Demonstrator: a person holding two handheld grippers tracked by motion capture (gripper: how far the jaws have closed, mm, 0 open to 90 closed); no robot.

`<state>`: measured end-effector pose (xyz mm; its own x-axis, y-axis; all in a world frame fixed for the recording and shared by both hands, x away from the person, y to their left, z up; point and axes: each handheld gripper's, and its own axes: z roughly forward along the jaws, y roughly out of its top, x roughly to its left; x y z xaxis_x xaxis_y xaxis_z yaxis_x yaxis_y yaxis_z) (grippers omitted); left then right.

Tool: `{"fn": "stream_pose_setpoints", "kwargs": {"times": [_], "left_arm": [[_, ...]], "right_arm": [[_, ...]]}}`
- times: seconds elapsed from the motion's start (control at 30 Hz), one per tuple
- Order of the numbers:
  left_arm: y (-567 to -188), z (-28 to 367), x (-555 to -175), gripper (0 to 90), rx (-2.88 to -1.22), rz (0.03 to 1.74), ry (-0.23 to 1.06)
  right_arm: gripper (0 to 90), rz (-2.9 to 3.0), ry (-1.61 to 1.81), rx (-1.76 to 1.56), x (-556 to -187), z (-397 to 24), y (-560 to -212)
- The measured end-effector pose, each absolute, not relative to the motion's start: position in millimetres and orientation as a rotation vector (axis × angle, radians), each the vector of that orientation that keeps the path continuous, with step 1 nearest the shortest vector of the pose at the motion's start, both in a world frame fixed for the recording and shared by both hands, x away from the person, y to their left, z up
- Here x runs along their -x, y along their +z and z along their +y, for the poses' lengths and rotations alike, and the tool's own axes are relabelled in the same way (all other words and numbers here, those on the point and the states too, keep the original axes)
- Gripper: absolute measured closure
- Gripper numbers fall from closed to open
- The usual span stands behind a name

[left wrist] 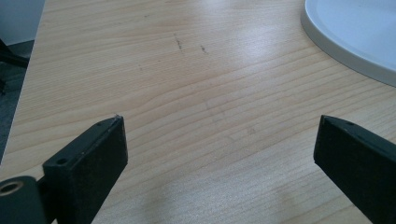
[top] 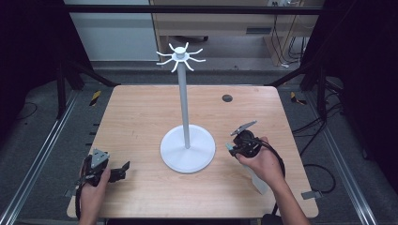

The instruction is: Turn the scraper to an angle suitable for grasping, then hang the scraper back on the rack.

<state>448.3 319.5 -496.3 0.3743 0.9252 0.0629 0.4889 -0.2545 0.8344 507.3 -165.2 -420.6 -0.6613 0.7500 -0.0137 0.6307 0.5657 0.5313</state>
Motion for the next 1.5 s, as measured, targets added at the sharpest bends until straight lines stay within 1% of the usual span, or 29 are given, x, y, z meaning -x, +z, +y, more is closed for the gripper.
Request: {"fn": "stream_pose_setpoints", "kwargs": {"times": [0.77, 1.5], "left_arm": [[-495.5, 321.2, -447.8, 2.4, -1.884, 1.225, 0.738], [-495.6, 320.2, -448.2, 2.4, -1.885, 1.222, 0.737]], "right_arm": [[74.3, 2.423, 0.849, -1.132, -507.8, -179.0, -387.2], [74.2, 2.265, 1.023, -1.116, -504.9, -190.5, -336.6]]}}
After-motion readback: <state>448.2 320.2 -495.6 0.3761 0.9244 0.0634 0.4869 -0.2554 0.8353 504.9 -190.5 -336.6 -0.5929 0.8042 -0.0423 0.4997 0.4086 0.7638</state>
